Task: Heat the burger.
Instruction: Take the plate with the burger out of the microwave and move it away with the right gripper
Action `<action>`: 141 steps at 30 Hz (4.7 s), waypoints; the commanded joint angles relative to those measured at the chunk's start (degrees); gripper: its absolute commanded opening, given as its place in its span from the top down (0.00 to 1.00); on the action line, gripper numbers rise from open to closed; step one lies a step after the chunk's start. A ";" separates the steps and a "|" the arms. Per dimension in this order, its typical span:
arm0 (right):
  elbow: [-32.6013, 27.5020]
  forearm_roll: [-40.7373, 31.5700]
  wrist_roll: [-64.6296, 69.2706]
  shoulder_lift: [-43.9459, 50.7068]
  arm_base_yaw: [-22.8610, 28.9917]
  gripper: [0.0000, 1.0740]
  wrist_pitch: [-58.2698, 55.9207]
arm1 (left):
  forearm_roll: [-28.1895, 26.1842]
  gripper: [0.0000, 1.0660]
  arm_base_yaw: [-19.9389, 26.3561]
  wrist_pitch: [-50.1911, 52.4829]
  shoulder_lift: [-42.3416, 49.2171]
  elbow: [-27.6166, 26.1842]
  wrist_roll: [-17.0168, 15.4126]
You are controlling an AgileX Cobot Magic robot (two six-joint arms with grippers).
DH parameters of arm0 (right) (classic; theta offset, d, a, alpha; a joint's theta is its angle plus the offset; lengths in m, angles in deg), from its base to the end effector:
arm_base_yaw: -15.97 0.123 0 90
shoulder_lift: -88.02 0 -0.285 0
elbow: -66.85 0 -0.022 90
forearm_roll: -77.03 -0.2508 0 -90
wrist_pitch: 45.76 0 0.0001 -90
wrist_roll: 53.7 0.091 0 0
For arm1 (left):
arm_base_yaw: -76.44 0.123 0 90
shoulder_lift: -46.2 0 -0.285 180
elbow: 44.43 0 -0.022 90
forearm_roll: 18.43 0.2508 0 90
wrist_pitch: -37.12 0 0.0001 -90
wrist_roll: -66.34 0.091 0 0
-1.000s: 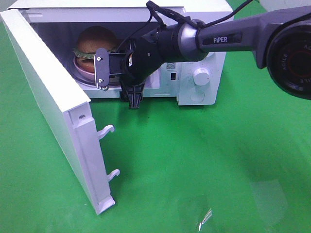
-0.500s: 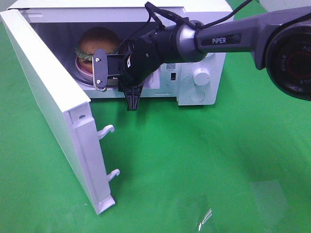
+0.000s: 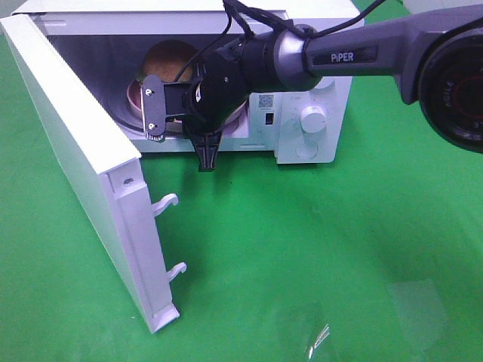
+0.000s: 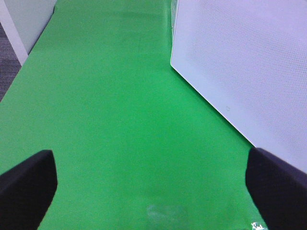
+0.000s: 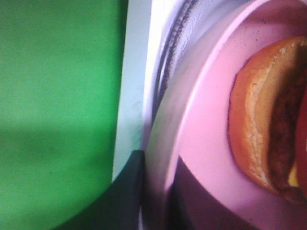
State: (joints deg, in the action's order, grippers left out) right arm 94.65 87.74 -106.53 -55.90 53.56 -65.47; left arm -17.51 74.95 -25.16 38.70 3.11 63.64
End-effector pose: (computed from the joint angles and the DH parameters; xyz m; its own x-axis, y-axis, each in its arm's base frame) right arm 0.4225 0.3180 0.1353 0.2538 -0.9261 -0.2791 -0.7646 -0.0154 -0.6443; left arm -0.0088 0.0015 0.2801 -0.4589 -0.0277 -0.8880 -0.0048 0.9996 -0.0287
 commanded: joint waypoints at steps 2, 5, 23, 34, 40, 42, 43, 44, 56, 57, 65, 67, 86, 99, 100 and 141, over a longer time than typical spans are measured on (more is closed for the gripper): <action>0.23 -0.23 -2.06 1.95 -0.52 1.00 -3.32 | -0.11 0.06 0.17 0.92 0.86 0.06 0.00; 0.17 -0.29 -5.33 2.92 -0.52 1.00 -5.90 | -0.11 0.06 0.17 0.92 0.86 0.06 0.00; -12.03 -0.29 -12.83 11.63 -0.52 1.00 2.29 | -0.11 0.06 0.17 0.92 0.86 0.06 0.00; -18.45 -0.29 -11.75 15.13 -0.52 1.00 7.62 | -0.11 0.06 0.17 0.92 0.86 0.06 0.00; -22.12 -0.29 -11.75 17.70 -0.52 1.00 10.37 | -0.11 0.06 0.17 0.92 0.86 0.06 0.00; -23.84 -0.23 -11.75 18.68 -0.52 1.00 11.75 | -0.11 0.06 0.17 0.92 0.86 0.06 0.00; -24.81 -0.23 -11.75 19.14 -0.52 1.00 12.32 | -0.11 0.06 0.17 0.92 0.86 0.06 0.00; -24.81 -0.23 -11.75 19.14 -0.52 1.00 12.32 | -0.11 0.06 0.17 0.92 0.86 0.06 0.00; -33.58 0.23 -11.75 24.12 -0.06 1.00 15.47 | -0.11 0.06 0.17 0.92 0.86 0.06 0.00; -34.55 0.23 -11.75 24.92 -0.06 1.00 15.41 | -0.11 0.06 0.17 0.92 0.86 0.06 0.00; -38.56 0.46 -11.75 28.13 -0.06 1.00 14.95 | -0.11 0.06 0.17 0.92 0.86 0.06 0.00; -40.22 0.46 -11.80 29.22 -0.06 1.00 15.18 | -0.11 0.06 0.17 0.92 0.86 0.06 0.00; -55.98 2.01 -9.57 42.69 -0.06 1.00 15.70 | -0.11 0.06 0.17 0.92 0.86 0.06 0.00; -63.37 10.08 1.89 53.40 -0.06 1.00 9.80 | -0.11 0.06 0.17 0.92 0.86 0.06 0.00; -63.37 10.08 1.89 53.40 -0.06 1.00 9.80 | -0.11 0.06 0.17 0.92 0.86 0.06 0.00; -72.48 28.71 40.22 79.41 -0.06 1.00 -28.65 | -0.11 0.06 0.17 0.92 0.86 0.06 0.00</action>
State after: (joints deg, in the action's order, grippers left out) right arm 21.94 113.41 -68.20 22.65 53.61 -94.52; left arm -17.45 74.95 -25.16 38.70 3.11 63.64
